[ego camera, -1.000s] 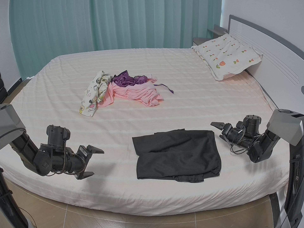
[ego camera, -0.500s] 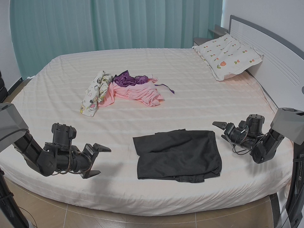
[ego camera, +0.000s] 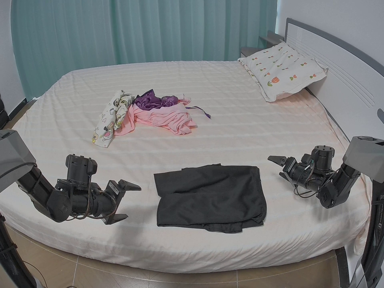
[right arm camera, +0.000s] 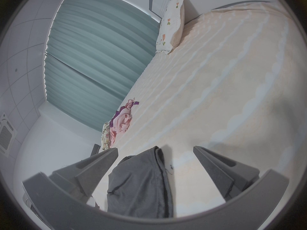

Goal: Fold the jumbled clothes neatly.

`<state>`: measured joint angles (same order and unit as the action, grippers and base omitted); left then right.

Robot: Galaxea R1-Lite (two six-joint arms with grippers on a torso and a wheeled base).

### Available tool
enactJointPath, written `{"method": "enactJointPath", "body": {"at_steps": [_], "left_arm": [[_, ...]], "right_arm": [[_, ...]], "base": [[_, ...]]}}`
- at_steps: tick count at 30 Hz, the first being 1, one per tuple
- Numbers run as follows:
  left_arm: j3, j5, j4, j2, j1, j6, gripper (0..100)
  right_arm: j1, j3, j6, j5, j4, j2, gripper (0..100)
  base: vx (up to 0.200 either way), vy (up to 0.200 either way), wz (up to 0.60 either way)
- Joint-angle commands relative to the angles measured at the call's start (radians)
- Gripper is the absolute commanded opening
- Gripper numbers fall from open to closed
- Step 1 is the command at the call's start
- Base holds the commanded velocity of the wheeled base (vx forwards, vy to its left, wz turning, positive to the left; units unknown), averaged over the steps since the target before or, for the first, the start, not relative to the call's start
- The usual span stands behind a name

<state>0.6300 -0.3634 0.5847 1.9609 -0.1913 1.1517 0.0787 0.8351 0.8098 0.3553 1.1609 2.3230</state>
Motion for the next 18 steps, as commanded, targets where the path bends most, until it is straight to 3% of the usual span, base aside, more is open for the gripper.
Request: {"method": "enactJointPath", "body": {"at_steps": [1,4,9,18], "left_arm": [[0.007,0.001,0.014,-0.002,-0.002,-0.006,100],[0.017,0.011,0.04,0.006,-0.002,-0.009,100],[0.059,0.107,0.069,0.053,-0.016,-0.081,100],[0.088,0.113,0.072,0.089,-0.048,-0.092,100]], "right_arm": [[0.009,-0.037,-0.012,0.008,-0.001,-0.028,100],[0.018,-0.051,-0.031,0.022,-0.001,-0.03,100],[0.027,-0.077,-0.049,0.025,-0.001,-0.028,100],[0.032,-0.103,-0.086,0.025,-0.003,-0.036,100]], "base": [[0.0,0.0,0.0],[0.0,0.0,0.0],[0.0,0.0,0.0],[0.022,0.0,0.0]]}}
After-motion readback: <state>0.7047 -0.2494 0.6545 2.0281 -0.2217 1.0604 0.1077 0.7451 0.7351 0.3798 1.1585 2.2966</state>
